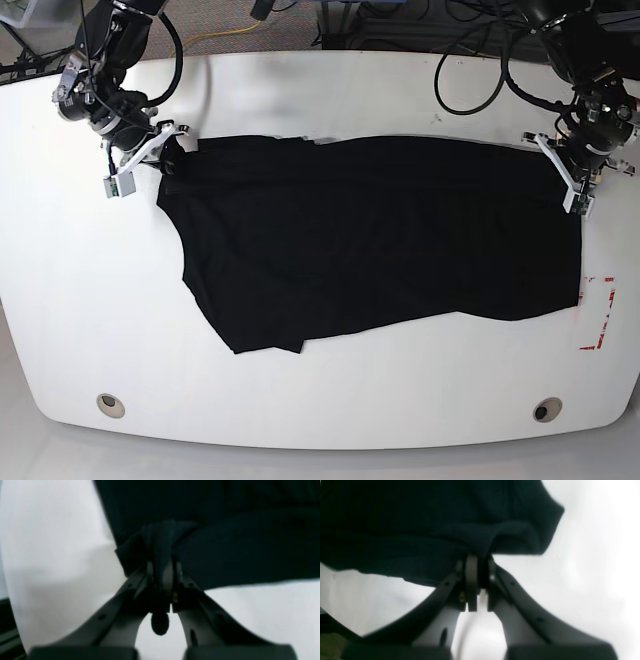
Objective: Fold the T-shirt properly
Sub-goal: 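Lift the held shirt edge with both grippers, then swing the shirt up and forward with both grippers to flip it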
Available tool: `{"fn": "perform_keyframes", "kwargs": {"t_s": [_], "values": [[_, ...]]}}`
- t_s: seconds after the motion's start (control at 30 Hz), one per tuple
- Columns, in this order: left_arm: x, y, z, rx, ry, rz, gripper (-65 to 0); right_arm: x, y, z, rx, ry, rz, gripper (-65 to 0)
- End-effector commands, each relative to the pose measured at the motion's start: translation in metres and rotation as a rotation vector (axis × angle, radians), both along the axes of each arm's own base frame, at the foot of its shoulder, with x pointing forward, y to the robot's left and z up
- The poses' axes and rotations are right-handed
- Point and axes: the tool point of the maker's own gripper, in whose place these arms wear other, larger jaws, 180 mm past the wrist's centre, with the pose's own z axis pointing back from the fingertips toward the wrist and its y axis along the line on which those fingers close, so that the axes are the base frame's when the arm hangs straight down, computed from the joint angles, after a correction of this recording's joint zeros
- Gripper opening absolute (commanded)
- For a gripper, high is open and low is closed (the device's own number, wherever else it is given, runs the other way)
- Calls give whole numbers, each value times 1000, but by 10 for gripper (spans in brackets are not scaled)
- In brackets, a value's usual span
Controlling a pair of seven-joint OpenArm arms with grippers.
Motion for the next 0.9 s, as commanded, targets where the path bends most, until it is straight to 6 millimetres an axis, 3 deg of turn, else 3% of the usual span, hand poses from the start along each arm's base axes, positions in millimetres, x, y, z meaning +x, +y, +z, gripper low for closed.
{"fn": "perform_keyframes", "kwargs": {"t_s": [0.0,0.17,0.4,0.57,0.63,0.87], "values": [[12,-2,13,22,-56,-28,-650,12,-6,15,-12,-64,-5,-614],[37,-24,24,13,-101,-98,-650,41,-13,36,-36,-141,-10,-614],[90,-61,66,9,-235,-210,-650,98,-27,68,-167,-227,-29,-614],[125,-80,112,8,-369,-250,-650,138,-38,97,-213,-286,-57,-614],[137,-86,135,9,-432,-253,-650,154,-49,121,-246,-336,-69,-614],[164,-78,209,72,-555,-215,-650,186,-70,191,-302,-480,-99,-614]]}}
